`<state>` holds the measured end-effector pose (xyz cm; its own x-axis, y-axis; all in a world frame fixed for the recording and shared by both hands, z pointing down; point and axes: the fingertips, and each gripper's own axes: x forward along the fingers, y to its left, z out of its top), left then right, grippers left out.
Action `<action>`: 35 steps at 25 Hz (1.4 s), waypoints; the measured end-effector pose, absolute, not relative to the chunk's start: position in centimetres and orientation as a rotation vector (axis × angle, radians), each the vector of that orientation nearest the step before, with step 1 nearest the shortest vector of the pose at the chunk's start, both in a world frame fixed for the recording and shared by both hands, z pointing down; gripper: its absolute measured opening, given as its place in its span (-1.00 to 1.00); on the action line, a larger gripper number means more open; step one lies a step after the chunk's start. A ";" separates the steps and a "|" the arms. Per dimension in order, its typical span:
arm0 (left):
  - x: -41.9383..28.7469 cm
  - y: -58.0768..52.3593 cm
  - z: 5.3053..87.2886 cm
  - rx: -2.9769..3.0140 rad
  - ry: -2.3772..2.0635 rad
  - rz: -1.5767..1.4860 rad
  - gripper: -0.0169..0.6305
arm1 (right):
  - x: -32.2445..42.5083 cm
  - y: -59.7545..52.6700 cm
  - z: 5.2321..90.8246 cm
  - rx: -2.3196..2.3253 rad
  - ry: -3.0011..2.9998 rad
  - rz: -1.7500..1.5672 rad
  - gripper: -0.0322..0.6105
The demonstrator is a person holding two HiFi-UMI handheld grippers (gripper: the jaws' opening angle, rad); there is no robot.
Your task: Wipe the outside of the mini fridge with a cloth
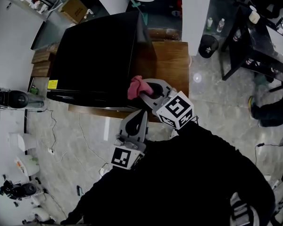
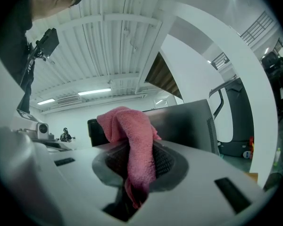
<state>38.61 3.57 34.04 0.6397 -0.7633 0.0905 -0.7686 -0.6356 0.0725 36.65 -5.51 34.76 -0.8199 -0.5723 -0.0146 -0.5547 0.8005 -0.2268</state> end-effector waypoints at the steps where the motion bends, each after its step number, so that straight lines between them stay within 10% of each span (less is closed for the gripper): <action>1: 38.8 3.3 34.1 2.747 -1.290 0.080 -0.93 | 36.7 -6.0 34.8 -0.912 2.902 -0.329 -0.66; 35: 45.2 -10.8 35.9 2.594 -1.439 0.080 -0.93 | 43.7 -30.2 37.4 -1.159 2.830 -0.388 -0.67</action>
